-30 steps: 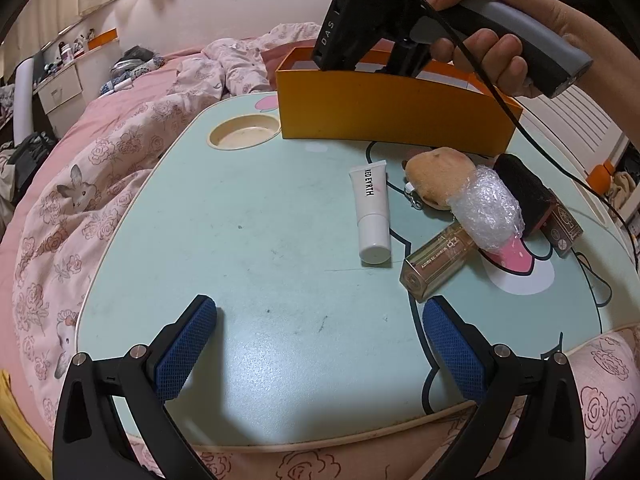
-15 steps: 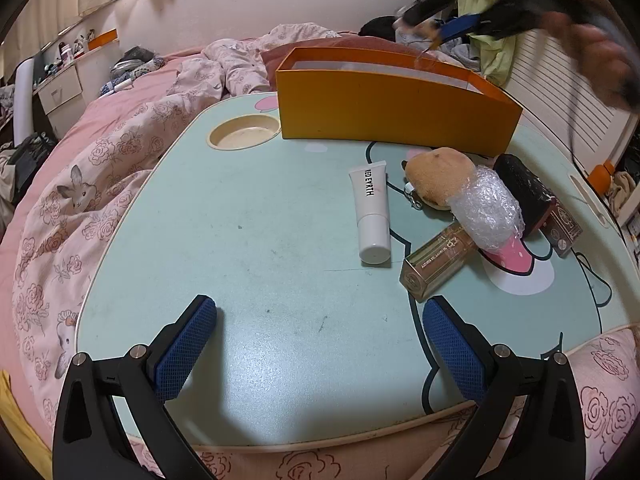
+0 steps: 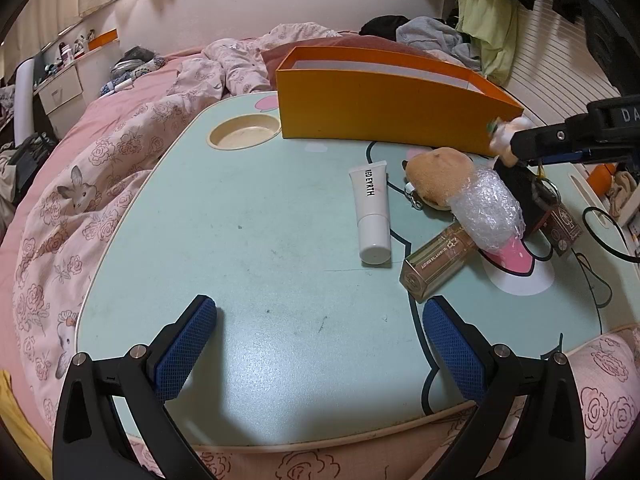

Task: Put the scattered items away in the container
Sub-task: 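Lift the figure keychain out and set it on the table, open right gripper, then reach into the box and grasp the silver metal knob with the left gripper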

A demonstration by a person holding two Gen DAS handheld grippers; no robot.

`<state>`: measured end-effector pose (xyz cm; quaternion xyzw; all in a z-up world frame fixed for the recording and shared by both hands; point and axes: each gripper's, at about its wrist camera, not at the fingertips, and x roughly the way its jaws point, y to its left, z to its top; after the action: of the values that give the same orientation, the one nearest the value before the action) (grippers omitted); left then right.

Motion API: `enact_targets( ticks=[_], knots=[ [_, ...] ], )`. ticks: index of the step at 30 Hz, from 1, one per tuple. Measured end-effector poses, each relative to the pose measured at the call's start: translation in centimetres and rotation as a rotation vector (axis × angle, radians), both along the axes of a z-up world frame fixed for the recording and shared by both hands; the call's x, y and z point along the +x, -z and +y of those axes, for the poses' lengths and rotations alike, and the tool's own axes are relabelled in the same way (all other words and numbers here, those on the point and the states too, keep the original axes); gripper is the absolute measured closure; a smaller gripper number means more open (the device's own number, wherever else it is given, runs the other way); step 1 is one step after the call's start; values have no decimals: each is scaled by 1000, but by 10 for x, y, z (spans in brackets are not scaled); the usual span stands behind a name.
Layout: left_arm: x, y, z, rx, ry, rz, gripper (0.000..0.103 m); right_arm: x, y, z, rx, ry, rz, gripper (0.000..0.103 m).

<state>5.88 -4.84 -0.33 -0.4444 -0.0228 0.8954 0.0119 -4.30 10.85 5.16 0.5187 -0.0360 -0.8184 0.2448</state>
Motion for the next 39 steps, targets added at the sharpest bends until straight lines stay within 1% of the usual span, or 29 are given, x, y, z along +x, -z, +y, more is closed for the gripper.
enact_targets(
  ticks=[2,4,8,13,17,23,28,31,33,36,39],
  knots=[
    [0,0,0,0,0,0,0,5,-3,7,-19,26,41,44],
    [0,0,0,-1,0,0,0,14,-5,13,-21,61,80,37],
    [-1,0,0,-1,0,-1,0,32,-1,23,-10,125,112,37],
    [0,0,0,-1,0,-2,0,57,13,21,88,168,172,37],
    [0,0,0,-2,-1,-3,0,69,24,15,119,180,205,37],
    [-1,-1,1,-1,1,-8,0,80,25,18,126,209,260,37],
    [-4,-4,-2,-12,0,-30,0,80,27,22,109,214,250,35],
    [-4,-23,-6,-37,-3,23,0,81,26,25,95,219,253,35],
    [-7,-50,-12,-19,-2,79,0,82,26,25,89,221,256,35],
    [-19,-83,-21,20,7,132,0,82,26,25,87,220,253,35],
    [-40,-110,-23,29,30,155,0,83,26,25,88,218,255,35]
  ],
)
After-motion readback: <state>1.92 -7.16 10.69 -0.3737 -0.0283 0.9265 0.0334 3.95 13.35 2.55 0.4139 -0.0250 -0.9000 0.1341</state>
